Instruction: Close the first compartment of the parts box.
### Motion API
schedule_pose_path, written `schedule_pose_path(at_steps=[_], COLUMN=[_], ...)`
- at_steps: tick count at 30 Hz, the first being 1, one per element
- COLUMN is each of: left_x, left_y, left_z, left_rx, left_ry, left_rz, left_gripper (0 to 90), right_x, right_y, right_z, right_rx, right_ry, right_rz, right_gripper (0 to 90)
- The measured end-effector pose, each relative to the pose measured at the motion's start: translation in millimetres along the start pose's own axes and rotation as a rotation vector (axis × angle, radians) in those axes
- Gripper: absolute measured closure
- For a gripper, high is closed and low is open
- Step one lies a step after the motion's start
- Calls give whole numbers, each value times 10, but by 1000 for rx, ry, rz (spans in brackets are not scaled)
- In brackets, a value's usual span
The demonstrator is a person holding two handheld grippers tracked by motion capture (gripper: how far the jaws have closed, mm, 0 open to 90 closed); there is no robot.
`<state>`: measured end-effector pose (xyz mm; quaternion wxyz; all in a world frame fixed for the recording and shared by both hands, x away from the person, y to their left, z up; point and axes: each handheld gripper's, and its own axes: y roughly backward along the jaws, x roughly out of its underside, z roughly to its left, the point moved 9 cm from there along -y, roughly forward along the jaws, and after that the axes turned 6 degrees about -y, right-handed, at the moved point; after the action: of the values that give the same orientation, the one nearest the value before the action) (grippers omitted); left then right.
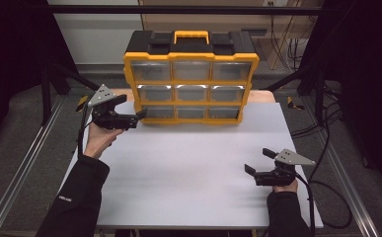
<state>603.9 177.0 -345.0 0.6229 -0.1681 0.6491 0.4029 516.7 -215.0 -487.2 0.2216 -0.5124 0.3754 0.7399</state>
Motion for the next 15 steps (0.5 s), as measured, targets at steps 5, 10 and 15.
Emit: schedule_pose_path(at_steps=[5, 10, 15], left_x=[90, 196, 315], left_y=[33, 65, 97], left_z=[-67, -122, -152], left_rx=[24, 40, 51], left_ry=[-1, 2, 10], left_rz=[0, -6, -10], left_gripper=[12, 5, 6], right_x=[-1, 0, 1], right_y=[0, 0, -1], right_z=[3, 3, 5], right_rx=[-2, -2, -4], right_ry=[-2, -2, -2], right_rz=[0, 1, 1], right_gripper=[22, 22, 22])
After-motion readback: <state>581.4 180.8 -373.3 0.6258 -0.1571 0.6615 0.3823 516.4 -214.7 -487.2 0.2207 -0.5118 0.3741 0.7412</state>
